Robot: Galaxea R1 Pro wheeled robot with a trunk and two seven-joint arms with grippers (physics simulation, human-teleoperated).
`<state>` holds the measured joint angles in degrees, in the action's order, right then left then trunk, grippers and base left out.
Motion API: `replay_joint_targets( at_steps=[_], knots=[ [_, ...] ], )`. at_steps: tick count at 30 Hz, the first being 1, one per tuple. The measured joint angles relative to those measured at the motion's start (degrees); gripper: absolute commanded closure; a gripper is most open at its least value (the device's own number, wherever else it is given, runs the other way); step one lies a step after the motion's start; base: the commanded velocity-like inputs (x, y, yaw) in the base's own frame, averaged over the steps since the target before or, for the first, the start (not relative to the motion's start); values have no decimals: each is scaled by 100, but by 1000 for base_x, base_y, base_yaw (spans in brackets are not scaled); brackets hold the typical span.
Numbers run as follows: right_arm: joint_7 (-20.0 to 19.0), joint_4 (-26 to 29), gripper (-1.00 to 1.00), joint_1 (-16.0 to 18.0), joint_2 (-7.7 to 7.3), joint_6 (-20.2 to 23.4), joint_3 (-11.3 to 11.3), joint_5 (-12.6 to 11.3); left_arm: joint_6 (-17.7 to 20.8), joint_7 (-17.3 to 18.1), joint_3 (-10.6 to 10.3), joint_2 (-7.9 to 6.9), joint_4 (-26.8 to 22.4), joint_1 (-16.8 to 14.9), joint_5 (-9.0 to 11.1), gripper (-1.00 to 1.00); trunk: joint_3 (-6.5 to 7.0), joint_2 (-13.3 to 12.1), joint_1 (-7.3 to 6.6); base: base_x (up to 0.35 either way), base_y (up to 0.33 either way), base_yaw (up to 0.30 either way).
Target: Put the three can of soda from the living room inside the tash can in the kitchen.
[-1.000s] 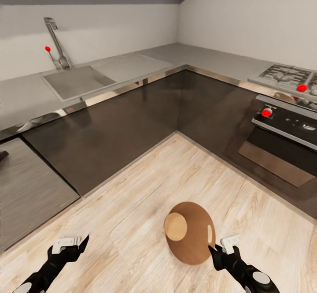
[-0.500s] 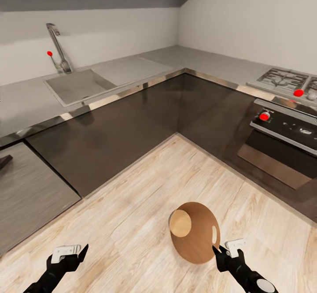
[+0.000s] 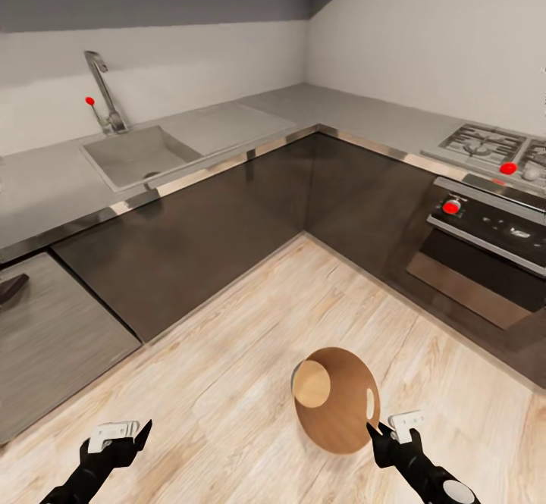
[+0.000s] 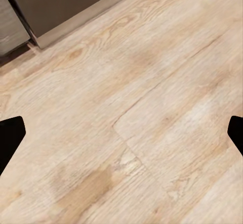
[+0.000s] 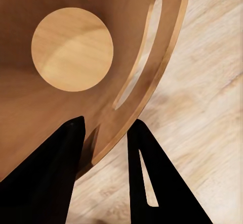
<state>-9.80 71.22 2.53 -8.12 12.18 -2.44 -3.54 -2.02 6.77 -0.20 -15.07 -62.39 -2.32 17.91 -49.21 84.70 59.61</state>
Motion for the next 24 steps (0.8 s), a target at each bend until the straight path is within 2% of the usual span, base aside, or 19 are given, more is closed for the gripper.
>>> replay_joint_targets(
  at_steps=[5, 8, 10, 12, 24],
  knots=[
    [-17, -5, 100, 1, -38, -1, 32, 15, 0, 0, 1, -2, 5, 2, -1, -100, 128, -201, -110, 0, 0, 0],
    [-53, -114, 100, 0, -52, -17, 222, 21, 0, 0, 2, -4, 6, 3, -2, -100, 207, -321, -176, 0, 0, 0],
    [-64, -232, 100, 1, -57, -97, 372, 79, 0, 0, 2, -4, 2, 1, -3, -100, 259, -401, -220, 0, 0, 0],
    [-96, -352, 100, 1, -58, -270, 466, 30, 0, 0, 2, -5, 4, 0, -4, -100, 313, -481, -264, 0, 0, 36],
    [-109, -416, 100, 0, -11, -383, 495, 50, -5, -1, -5, 4, -1, 3, -5, -100, 398, -483, -264, 0, 0, 167]
  ],
)
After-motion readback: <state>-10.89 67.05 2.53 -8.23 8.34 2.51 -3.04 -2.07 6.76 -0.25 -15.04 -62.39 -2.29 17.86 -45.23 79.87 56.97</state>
